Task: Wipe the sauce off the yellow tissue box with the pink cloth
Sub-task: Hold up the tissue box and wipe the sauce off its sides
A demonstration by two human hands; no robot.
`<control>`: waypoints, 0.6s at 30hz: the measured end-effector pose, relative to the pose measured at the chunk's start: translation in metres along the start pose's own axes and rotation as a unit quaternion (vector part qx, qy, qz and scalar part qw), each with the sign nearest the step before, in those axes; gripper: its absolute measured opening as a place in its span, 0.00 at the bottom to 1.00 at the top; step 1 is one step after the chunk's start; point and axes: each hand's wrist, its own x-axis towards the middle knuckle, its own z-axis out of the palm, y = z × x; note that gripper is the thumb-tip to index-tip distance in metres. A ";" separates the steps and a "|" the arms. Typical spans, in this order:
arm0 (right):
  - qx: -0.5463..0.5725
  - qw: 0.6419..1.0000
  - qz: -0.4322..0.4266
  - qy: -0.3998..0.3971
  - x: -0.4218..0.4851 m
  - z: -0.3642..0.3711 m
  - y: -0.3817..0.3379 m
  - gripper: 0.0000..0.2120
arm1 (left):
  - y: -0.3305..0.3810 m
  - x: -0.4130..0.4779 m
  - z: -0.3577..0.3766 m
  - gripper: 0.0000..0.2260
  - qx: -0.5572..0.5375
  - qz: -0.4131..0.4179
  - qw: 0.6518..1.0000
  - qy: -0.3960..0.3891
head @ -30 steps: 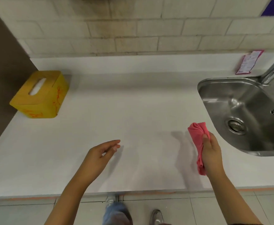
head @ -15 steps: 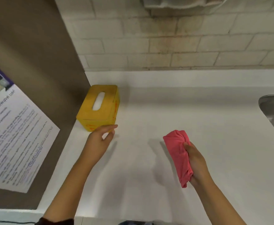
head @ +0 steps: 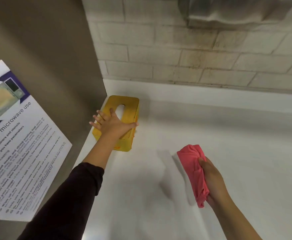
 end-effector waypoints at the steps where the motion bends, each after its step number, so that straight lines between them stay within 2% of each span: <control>1: -0.002 1.000 -0.004 -0.003 0.002 -0.002 -0.001 0.14 | 0.003 0.004 -0.002 0.60 0.013 -0.010 1.000 -0.011; 4: -0.010 1.000 -0.004 -0.009 0.006 -0.008 -0.002 0.14 | 0.009 0.010 -0.005 0.63 0.039 -0.029 0.998 -0.036; 11: -0.023 1.000 -0.002 -0.002 0.003 -0.018 0.001 0.13 | 0.010 0.009 -0.012 0.55 0.018 -0.031 0.999 0.001; 14: -0.030 1.000 -0.006 0.006 0.001 -0.025 0.001 0.13 | 0.003 0.010 -0.026 0.53 -0.033 -0.043 0.998 -0.019; 18: -0.006 1.000 -0.013 0.022 -0.007 -0.036 0.001 0.13 | -0.006 -0.009 -0.039 0.54 -0.164 0.028 0.981 -0.100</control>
